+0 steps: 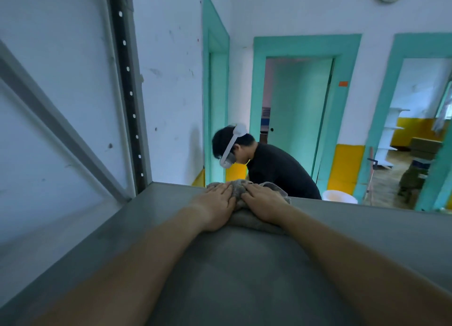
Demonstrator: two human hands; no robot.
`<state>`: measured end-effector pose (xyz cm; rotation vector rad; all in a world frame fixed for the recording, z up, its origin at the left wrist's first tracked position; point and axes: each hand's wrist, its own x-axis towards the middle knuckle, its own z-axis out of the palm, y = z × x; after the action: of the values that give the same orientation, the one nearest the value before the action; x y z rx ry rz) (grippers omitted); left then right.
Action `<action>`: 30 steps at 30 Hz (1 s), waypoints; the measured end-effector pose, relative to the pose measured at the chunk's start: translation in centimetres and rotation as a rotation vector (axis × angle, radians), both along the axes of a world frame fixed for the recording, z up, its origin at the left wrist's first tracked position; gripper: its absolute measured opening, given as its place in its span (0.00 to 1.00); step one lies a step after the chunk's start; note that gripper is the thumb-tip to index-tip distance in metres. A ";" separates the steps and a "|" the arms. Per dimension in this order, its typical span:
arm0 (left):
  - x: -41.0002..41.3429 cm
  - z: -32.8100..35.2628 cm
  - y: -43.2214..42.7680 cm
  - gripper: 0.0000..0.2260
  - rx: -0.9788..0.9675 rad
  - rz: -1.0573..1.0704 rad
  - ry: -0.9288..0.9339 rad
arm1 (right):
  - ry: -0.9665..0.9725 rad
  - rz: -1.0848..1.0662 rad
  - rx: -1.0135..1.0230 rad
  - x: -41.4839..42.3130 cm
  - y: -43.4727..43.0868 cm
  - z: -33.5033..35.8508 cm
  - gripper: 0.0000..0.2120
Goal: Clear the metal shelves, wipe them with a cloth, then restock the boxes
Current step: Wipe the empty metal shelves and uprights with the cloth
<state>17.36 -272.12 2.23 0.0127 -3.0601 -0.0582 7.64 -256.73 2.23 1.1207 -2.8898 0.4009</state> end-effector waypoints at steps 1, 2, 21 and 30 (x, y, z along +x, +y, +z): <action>0.5 0.0 0.1 0.26 0.013 -0.001 0.000 | 0.003 -0.002 0.002 0.3 0.0 -0.1 0.27; 1.3 0.2 0.0 0.26 0.016 -0.002 -0.004 | 0.003 -0.005 -0.001 1.0 -0.1 0.0 0.27; 26.3 1.2 -0.5 0.26 0.046 -0.043 -0.003 | -0.030 -0.099 -0.041 27.9 0.4 0.9 0.25; 32.3 -0.2 -2.9 0.26 0.066 -0.004 0.039 | 0.030 -0.024 -0.008 33.5 -2.3 0.7 0.24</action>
<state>49.67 -275.01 2.00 0.0099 -3.0177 -0.1578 41.18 -259.05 2.94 1.0804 -2.8705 0.3913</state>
